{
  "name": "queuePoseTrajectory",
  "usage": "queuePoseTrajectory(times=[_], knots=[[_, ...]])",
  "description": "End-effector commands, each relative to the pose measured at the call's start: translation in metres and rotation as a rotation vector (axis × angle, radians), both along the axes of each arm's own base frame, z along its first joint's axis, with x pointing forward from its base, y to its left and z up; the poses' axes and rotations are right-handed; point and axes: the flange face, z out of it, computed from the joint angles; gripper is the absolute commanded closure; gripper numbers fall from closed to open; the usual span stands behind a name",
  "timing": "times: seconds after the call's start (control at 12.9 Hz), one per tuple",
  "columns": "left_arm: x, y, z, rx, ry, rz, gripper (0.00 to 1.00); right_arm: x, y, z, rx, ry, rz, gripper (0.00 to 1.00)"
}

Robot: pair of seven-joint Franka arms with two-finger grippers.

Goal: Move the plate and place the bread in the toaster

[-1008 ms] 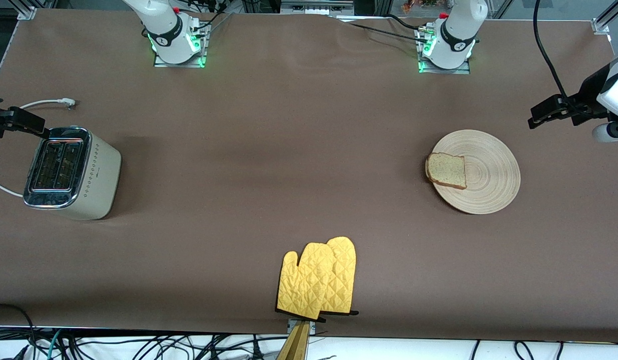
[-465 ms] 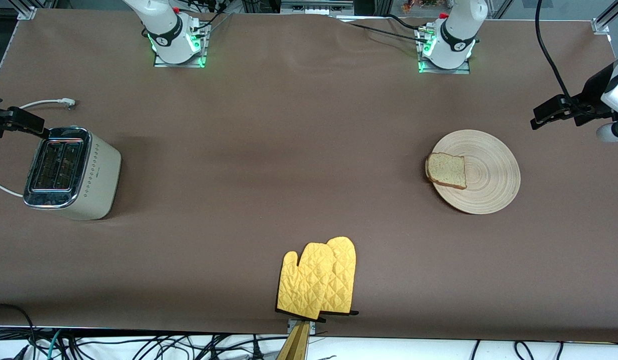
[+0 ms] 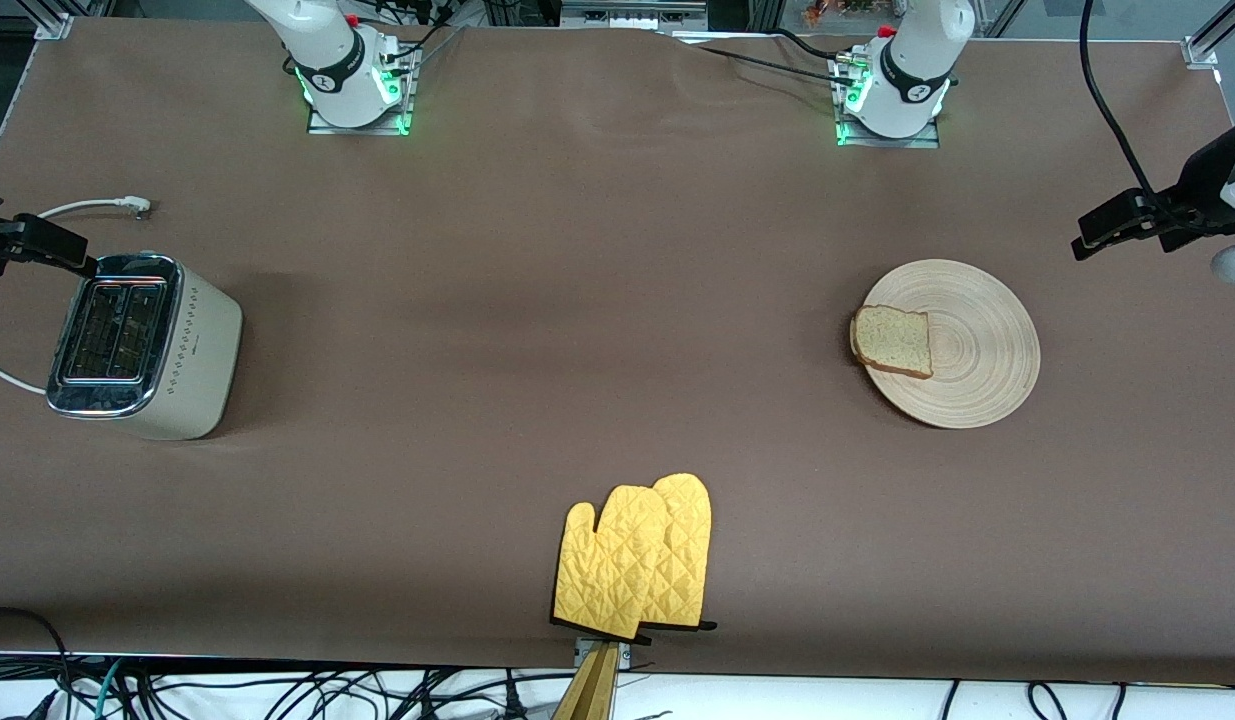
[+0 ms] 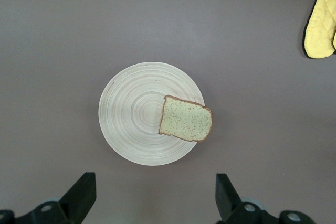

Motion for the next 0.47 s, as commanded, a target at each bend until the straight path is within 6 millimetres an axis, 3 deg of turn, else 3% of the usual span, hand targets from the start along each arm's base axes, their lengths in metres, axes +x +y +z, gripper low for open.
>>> queuePoseTrajectory(times=[0.0,0.39], knots=[[0.0011,0.0014,0.0070,0.010,-0.013,-0.001,0.00,0.0002,-0.0017,0.0010,0.014,-0.004,-0.019,0.00],[0.0030,0.0015,0.0043,0.009,-0.008,-0.001,0.00,0.0002,-0.0017,0.0010,0.014,-0.004,-0.017,0.00]])
